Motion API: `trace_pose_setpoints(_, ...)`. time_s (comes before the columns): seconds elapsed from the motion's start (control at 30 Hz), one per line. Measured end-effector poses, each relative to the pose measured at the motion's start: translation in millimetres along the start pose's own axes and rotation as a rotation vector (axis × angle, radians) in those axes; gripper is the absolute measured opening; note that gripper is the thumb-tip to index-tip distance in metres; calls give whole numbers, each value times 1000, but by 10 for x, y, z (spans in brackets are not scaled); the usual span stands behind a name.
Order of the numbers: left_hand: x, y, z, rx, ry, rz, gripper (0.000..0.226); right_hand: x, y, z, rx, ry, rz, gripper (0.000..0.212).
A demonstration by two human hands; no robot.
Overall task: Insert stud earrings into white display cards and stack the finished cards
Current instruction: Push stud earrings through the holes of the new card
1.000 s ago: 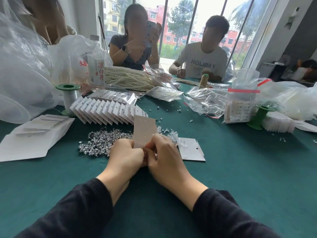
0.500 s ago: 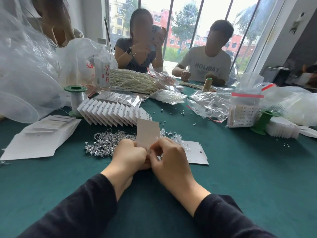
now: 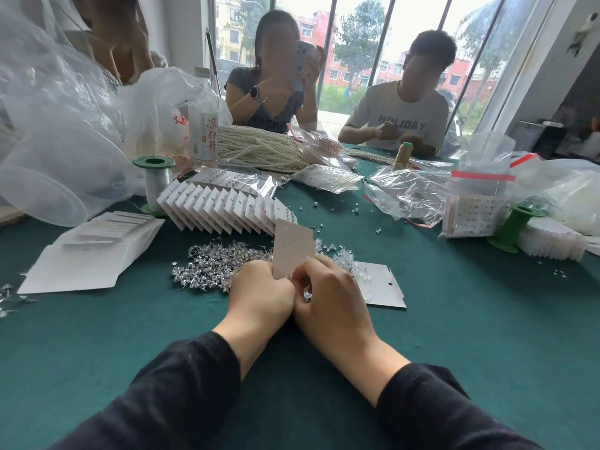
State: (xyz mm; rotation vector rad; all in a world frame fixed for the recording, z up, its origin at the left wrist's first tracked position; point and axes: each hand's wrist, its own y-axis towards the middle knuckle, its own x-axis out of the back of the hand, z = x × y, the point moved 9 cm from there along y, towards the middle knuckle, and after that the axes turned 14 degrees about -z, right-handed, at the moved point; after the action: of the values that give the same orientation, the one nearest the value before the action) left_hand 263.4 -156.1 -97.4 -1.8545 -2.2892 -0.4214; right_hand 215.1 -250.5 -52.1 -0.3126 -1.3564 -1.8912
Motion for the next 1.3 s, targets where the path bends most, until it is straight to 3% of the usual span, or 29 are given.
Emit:
trace_pose_setpoints(0.13, 2, 0, -55, -64, -10, 20, 18, 52, 9, 42, 41, -12, -39, 11)
trace_pose_setpoints(0.3, -49, -7, -266, -8, -222, 244, 36, 266, 83, -15, 15, 50, -172, 8)
trace_pose_setpoints(0.37, 42, 57, -321, -16, -241, 251, 42, 373, 130, -53, -14, 88, -234, 6)
trace_pose_setpoints(0.5, 341, 158, -546, -609, 316, -61, 27, 547, 199, -197, -138, 244, -313, 9)
trace_pose_setpoints(0.57, 246, 128, -499, -719, 488, -22, 36, 553, 201, -286, -222, 347, -308, 12)
trace_pose_setpoints(0.77, 28, 8, -449, -761, 586, 65, 38, 413, 149, -540, -581, 672, -262, 26)
trace_pose_setpoints(1.0, 240, 165, -493, -734, 499, -46, 27, 319, 112, -652, -771, 872, -231, 25)
trace_pose_setpoints(1.3, 234, 241, -352, -646, 649, 77, 27, 51, -33, -659, -1068, 1144, -42, 17)
